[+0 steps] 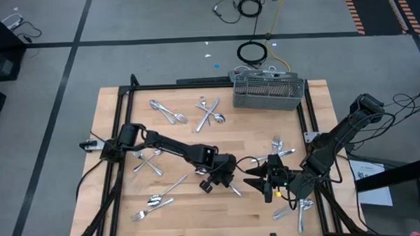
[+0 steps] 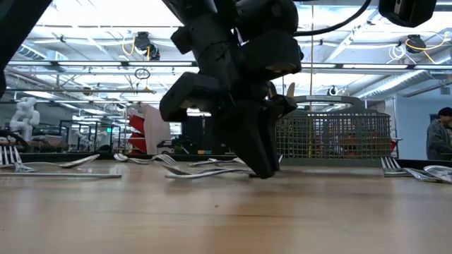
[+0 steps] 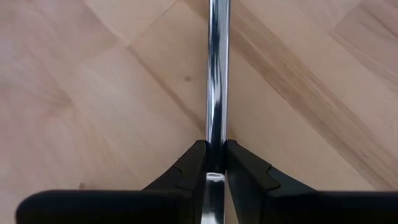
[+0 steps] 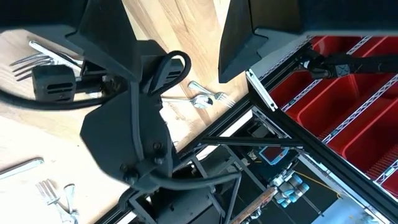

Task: Sort silverware
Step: Put the silver knife into the silverware basket

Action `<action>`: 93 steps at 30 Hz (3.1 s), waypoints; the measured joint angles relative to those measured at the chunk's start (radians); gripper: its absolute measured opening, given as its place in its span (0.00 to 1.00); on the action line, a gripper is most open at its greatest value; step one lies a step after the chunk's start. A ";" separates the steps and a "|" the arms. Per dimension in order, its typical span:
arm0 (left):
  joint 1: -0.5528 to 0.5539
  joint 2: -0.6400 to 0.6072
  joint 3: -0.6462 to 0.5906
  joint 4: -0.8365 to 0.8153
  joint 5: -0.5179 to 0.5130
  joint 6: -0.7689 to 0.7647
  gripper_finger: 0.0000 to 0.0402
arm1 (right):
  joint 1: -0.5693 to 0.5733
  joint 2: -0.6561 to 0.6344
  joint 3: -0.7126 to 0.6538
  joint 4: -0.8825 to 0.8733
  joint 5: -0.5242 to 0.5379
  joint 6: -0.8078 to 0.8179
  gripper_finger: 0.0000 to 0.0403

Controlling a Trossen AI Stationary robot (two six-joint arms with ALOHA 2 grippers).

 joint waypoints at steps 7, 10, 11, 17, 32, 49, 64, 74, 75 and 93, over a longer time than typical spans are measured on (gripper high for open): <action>0.018 -0.012 0.040 -0.098 0.009 0.024 0.17 | 0.000 0.000 0.000 -0.002 0.000 -0.004 0.50; 0.031 -0.026 0.044 -0.097 0.018 0.023 0.17 | 0.000 0.000 0.000 -0.005 0.000 -0.004 0.50; 0.037 -0.033 0.044 -0.099 0.022 0.023 0.17 | 0.000 0.000 0.000 -0.006 0.000 -0.004 0.50; 0.057 -0.081 0.044 -0.078 0.053 0.019 0.17 | 0.000 0.000 0.000 -0.007 0.000 -0.011 0.50; 0.076 -0.159 0.046 -0.083 0.127 0.017 0.17 | 0.000 0.000 0.000 -0.008 0.001 -0.023 0.50; 0.097 -0.159 0.046 -0.118 -0.006 0.175 0.17 | 0.000 0.000 0.000 -0.006 0.005 -0.008 0.50; 0.101 -0.102 -0.032 -0.037 -0.054 0.595 0.44 | 0.000 0.000 0.000 -0.005 0.005 0.012 0.50; 0.081 -0.052 -0.031 0.005 -0.046 0.651 0.46 | 0.000 0.000 0.000 -0.006 0.005 0.015 0.50; 0.081 -0.049 -0.031 0.016 -0.046 0.651 0.46 | 0.000 0.000 0.000 -0.007 0.005 0.011 0.50; 0.067 0.008 -0.026 -0.008 -0.109 0.538 0.29 | -0.008 0.000 0.000 -0.016 0.006 0.003 0.50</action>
